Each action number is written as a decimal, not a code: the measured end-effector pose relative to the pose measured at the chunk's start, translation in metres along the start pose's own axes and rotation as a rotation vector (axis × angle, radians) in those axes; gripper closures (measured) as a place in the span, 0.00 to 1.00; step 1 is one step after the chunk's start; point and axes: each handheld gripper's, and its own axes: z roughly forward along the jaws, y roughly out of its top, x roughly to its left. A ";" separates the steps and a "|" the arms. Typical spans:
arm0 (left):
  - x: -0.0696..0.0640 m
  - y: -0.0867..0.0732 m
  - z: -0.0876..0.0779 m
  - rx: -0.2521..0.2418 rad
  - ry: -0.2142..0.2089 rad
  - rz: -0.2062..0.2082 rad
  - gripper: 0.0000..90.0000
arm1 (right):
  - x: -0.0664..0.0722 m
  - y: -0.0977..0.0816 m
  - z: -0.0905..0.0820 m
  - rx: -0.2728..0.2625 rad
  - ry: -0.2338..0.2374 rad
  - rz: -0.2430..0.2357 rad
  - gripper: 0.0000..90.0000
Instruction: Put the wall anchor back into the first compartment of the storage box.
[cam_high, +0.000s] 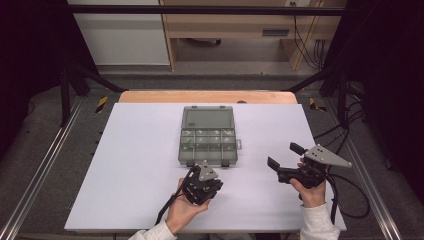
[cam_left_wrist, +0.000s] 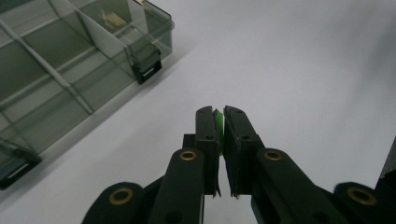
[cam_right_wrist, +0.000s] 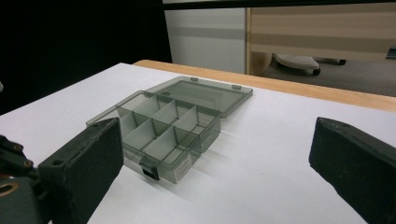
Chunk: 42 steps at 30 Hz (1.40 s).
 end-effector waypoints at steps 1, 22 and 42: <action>0.000 0.000 0.000 0.000 0.000 0.000 0.93 | 0.000 0.000 0.000 0.002 -0.001 -0.001 0.04; 0.060 0.015 -0.046 -0.105 0.095 -0.067 0.93 | -0.001 -0.001 0.002 0.007 -0.002 -0.007 0.03; 0.107 0.042 -0.049 -0.147 0.182 -0.076 0.93 | 0.001 -0.002 0.003 0.012 -0.002 -0.013 0.03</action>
